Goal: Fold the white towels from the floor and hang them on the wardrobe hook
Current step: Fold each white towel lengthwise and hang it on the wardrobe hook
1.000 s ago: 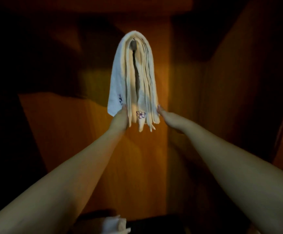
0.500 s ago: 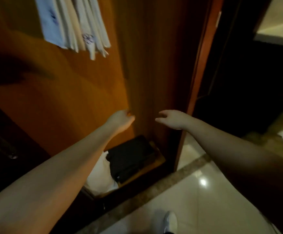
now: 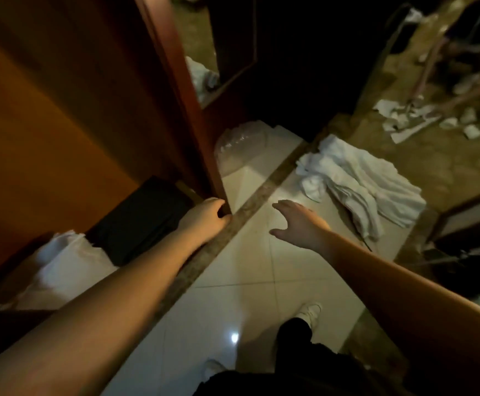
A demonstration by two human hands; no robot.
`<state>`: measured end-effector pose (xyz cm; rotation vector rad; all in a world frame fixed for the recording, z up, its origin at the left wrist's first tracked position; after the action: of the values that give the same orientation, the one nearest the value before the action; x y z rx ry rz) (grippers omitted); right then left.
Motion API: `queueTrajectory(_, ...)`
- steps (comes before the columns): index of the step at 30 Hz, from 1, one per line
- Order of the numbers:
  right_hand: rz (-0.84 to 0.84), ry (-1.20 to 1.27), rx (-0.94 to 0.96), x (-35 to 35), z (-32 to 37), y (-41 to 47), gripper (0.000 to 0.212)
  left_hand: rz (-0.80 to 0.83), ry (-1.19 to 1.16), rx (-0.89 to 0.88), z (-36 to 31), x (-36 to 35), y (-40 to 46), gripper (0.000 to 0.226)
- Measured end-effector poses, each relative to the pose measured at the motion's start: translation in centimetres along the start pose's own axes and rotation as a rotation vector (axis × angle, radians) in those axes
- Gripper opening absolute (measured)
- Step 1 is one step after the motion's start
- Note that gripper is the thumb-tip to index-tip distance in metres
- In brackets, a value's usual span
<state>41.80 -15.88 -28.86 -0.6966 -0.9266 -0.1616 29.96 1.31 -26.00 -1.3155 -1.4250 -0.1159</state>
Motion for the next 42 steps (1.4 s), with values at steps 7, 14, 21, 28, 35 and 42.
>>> queueTrajectory(7,0.058,0.168,-0.25,-1.5,-19.6,-0.6,0.083,0.147,0.135,-0.038,-12.9,-7.8,11.5,0.062)
queueTrajectory(14,0.089,0.259,-0.442,-2.5,-33.3,-1.5,0.078,0.227,0.21,-0.069,-21.6,-12.8,21.0,0.06)
queueTrajectory(21,0.12,0.34,-0.62,-3.7,-44.1,1.6,0.072,0.319,0.218,-0.072,-25.1,-17.2,32.0,0.057)
queueTrajectory(28,0.155,0.496,-0.748,-5.0,-53.0,8.5,0.069,0.42,0.245,-0.132,-28.4,-19.7,46.2,0.054)
queueTrajectory(35,0.107,0.804,-0.953,-6.4,-59.7,14.1,0.064,0.538,0.324,-0.201,-31.8,-21.9,59.1,0.057)
queueTrajectory(42,0.009,1.161,-1.102,-10.6,-66.7,19.1,0.057,0.596,0.395,-0.285,-34.8,-27.5,69.1,0.055)
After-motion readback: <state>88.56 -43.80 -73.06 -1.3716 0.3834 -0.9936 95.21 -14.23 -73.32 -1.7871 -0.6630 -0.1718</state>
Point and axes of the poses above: each hand's wrist, its own y-axis towards the middle knuckle, its own x-axis out of the back of the hand, z = x × y, the point moved 10 cm from there along y, towards the middle knuckle, and after that the axes turned 9 degrees about z, right-handed, at the moved point
